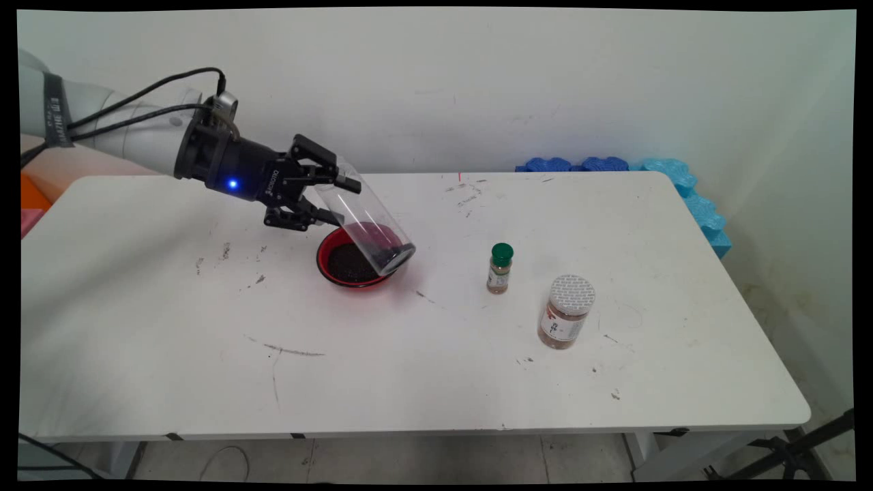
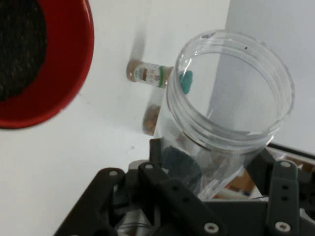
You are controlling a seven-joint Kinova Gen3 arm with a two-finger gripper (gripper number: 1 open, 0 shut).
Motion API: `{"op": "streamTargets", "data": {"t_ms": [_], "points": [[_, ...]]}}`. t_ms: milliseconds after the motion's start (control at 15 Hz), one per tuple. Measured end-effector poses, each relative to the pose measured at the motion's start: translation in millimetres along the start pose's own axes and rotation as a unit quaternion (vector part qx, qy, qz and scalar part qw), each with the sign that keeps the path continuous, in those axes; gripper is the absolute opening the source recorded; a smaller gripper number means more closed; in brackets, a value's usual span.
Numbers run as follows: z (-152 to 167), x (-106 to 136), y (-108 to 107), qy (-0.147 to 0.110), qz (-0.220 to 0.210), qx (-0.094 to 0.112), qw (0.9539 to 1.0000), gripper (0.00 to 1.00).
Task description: Pour the black seasoning powder in the red bowl
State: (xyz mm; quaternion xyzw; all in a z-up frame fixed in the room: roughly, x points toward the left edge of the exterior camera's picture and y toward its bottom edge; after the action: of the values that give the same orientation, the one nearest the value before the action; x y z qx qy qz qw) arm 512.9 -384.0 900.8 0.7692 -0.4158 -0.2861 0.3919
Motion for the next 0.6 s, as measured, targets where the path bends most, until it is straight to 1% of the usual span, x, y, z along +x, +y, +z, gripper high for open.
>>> {"op": "streamTargets", "data": {"t_ms": [133, 200, 333, 467, 533, 600], "points": [[0.2, 0.0, -0.7, -0.001, -0.049, -0.004, 0.9988, 0.0], [0.4, -0.1, -1.2, -0.001, -0.074, -0.006, 0.9972, 0.0], [0.1, -1.0, -1.6, -0.005, -0.129, -0.01, 0.9916, 0.0], [0.1, -1.9, -2.0, -0.006, -0.179, -0.012, 0.9837, 0.0], [0.1, -2.0, -2.6, -0.004, -0.196, -0.012, 0.9805, 0.0], [0.0, -2.1, -3.0, -0.003, -0.206, -0.012, 0.9785, 0.0]]}}
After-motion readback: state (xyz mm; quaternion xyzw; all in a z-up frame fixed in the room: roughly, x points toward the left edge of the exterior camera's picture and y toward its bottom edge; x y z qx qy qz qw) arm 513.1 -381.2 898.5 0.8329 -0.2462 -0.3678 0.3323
